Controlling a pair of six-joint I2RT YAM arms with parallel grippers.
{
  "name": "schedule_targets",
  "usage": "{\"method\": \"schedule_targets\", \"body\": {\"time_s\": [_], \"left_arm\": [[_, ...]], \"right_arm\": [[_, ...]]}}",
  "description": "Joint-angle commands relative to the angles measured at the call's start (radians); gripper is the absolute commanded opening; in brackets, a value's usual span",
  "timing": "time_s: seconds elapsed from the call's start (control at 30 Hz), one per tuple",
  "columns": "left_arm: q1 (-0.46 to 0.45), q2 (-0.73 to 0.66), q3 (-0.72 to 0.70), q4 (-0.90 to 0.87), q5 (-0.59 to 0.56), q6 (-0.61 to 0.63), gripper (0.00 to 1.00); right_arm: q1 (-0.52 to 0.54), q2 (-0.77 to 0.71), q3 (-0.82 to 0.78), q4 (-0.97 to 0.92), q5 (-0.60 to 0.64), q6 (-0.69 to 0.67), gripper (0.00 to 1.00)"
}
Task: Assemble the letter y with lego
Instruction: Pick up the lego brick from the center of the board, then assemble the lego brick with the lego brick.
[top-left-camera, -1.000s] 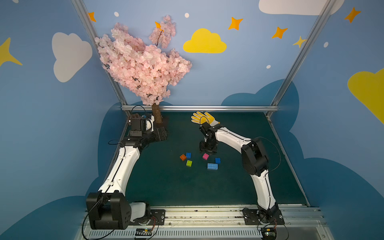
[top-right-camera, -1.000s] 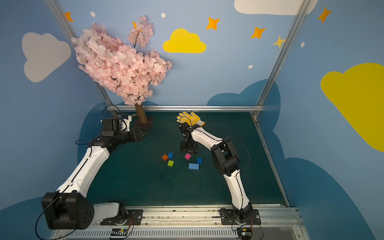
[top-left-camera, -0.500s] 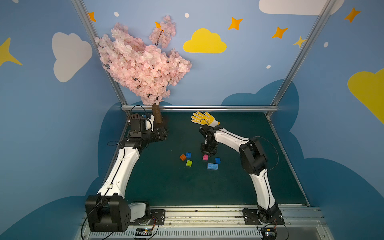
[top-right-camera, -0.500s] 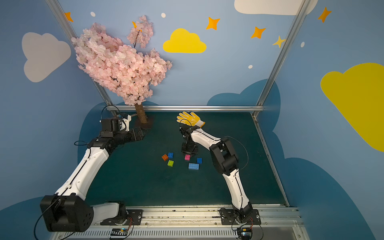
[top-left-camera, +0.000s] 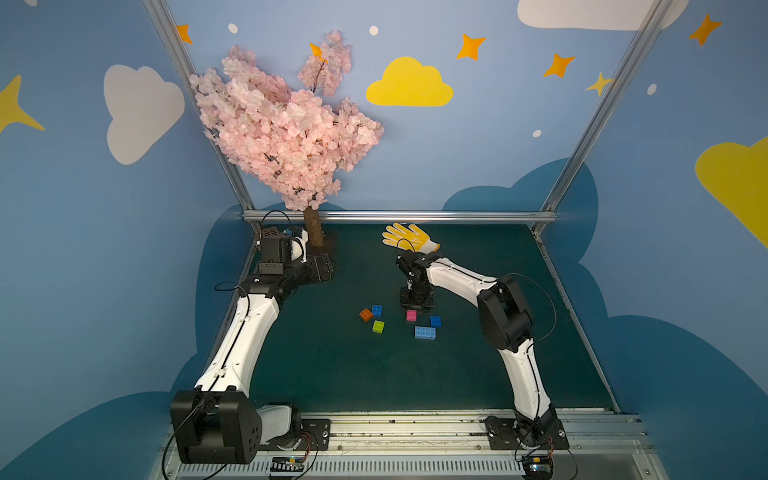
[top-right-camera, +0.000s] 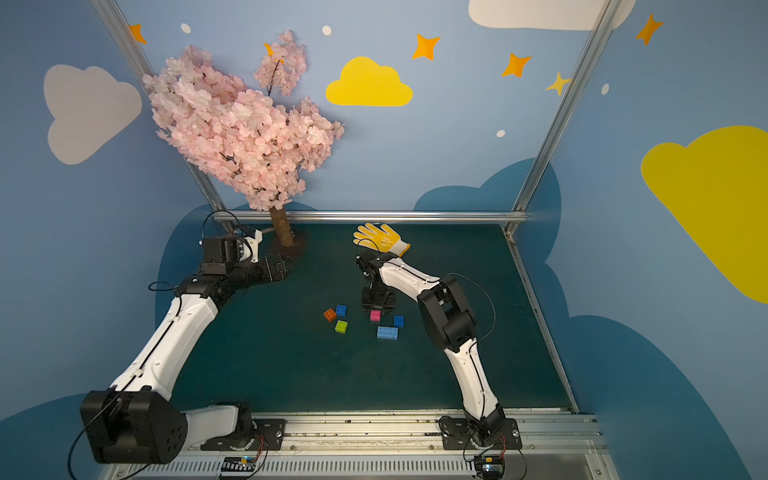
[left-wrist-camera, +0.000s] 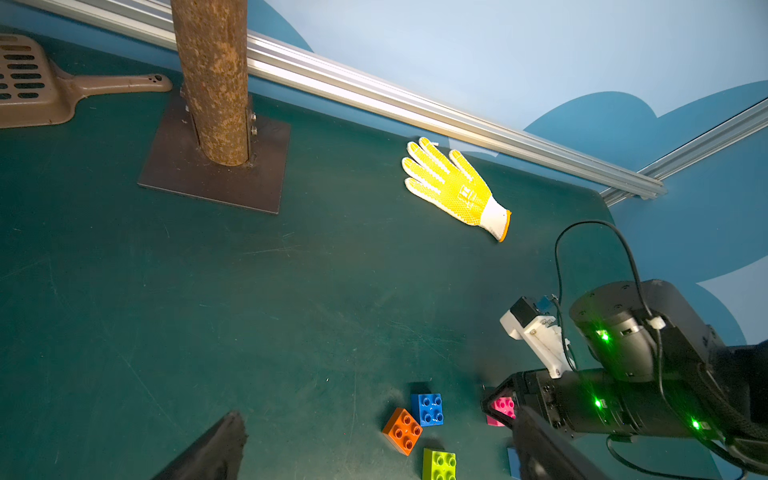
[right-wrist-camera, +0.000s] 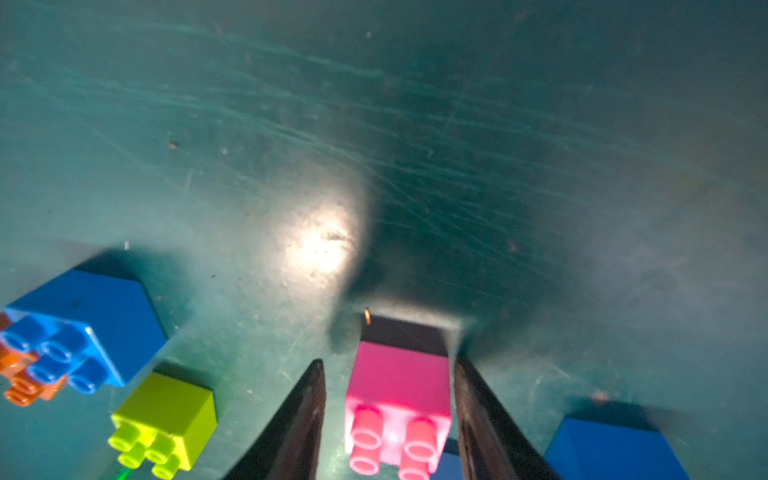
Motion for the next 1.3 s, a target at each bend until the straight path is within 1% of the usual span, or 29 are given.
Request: {"method": "schedule_targets", "body": {"time_s": [0.0, 0.03, 0.1, 0.13, 0.2, 0.37, 0.43, 0.5, 0.63, 0.67, 0.73, 0.8, 1.0, 1.27], "left_arm": [[-0.003, -0.017, -0.007, 0.002, -0.007, 0.014, 1.0], [-0.003, -0.017, -0.006, 0.002, -0.008, 0.014, 1.0], [-0.003, -0.019, -0.009, 0.004, -0.011, 0.014, 1.0], [-0.003, -0.02, -0.009, 0.004, -0.011, 0.014, 1.0], [-0.003, -0.02, -0.01, 0.005, -0.013, 0.015, 1.0], [-0.003, -0.019, -0.011, 0.006, -0.01, 0.015, 1.0], [-0.004, -0.019, -0.011, 0.006, -0.011, 0.014, 1.0], [-0.006, -0.021, -0.011, 0.007, -0.013, 0.015, 1.0], [-0.007, -0.021, -0.013, 0.006, -0.013, 0.017, 1.0], [-0.007, -0.021, -0.011, 0.004, -0.013, 0.019, 1.0], [-0.013, -0.017, -0.005, -0.006, -0.048, 0.027, 1.0], [-0.016, -0.012, 0.001, -0.018, -0.048, 0.035, 1.0], [-0.019, -0.006, 0.002, -0.022, -0.049, 0.037, 1.0], [-0.025, -0.018, 0.0, -0.018, -0.064, 0.041, 1.0]], "right_arm": [[0.014, 0.018, -0.011, -0.054, 0.031, -0.016, 0.43], [0.014, 0.019, -0.012, -0.054, 0.034, -0.016, 0.39], [0.016, 0.018, -0.013, -0.054, 0.042, -0.021, 0.26], [0.017, 0.015, -0.012, -0.054, 0.047, -0.025, 0.22], [0.019, 0.003, -0.01, -0.052, 0.06, -0.044, 0.17], [0.05, -0.103, -0.012, -0.047, 0.091, -0.206, 0.16], [0.065, -0.154, -0.033, -0.077, 0.099, -0.255, 0.13], [0.075, -0.207, -0.079, -0.108, 0.09, -0.292, 0.09], [0.095, -0.302, -0.203, -0.127, 0.08, -0.308, 0.06], [0.099, -0.32, -0.233, -0.135, 0.078, -0.301, 0.05], [0.11, -0.349, -0.294, -0.138, 0.069, -0.294, 0.04], [0.124, -0.373, -0.352, -0.116, 0.049, -0.292, 0.03], [0.152, -0.358, -0.409, -0.078, 0.053, -0.278, 0.03], [0.138, -0.256, -0.363, -0.043, 0.062, -0.29, 0.02]]}}
